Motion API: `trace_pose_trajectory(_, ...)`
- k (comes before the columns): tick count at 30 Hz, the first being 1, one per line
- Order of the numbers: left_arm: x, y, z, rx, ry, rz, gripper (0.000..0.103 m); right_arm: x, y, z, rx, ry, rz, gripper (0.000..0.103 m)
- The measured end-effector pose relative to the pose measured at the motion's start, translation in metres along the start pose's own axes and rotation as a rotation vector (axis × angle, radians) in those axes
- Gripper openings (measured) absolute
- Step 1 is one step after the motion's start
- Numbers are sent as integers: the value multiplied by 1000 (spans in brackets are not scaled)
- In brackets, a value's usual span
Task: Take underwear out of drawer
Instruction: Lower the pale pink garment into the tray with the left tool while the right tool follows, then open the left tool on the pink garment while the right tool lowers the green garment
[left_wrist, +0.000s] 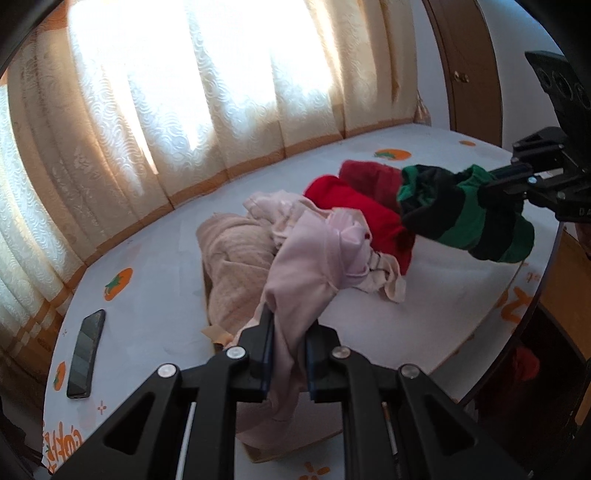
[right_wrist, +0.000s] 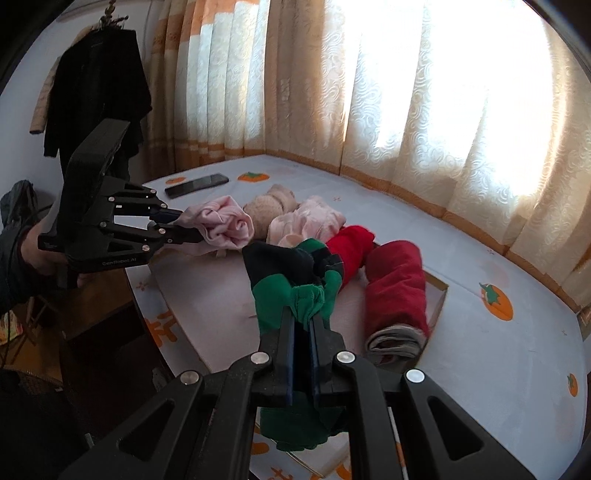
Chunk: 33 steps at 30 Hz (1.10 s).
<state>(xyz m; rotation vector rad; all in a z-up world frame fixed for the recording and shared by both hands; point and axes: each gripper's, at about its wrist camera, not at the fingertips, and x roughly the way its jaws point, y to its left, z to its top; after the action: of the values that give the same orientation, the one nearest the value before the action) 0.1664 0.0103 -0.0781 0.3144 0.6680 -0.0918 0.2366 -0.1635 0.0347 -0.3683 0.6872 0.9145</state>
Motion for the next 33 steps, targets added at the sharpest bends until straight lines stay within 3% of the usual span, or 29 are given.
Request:
trace_pose_trajectory(13, 14, -19, -15, 63, 61, -48, 11, 24, 18, -12, -81, 75, 8, 8)
trace_pose_trajectory(23, 13, -19, -22, 65, 66, -65, 11, 33, 24, -23, -88, 125, 45, 8)
trace_pose_trajectory(33, 12, -15, -23, 39, 54, -69, 15, 30, 21, -31, -59, 121, 13, 8)
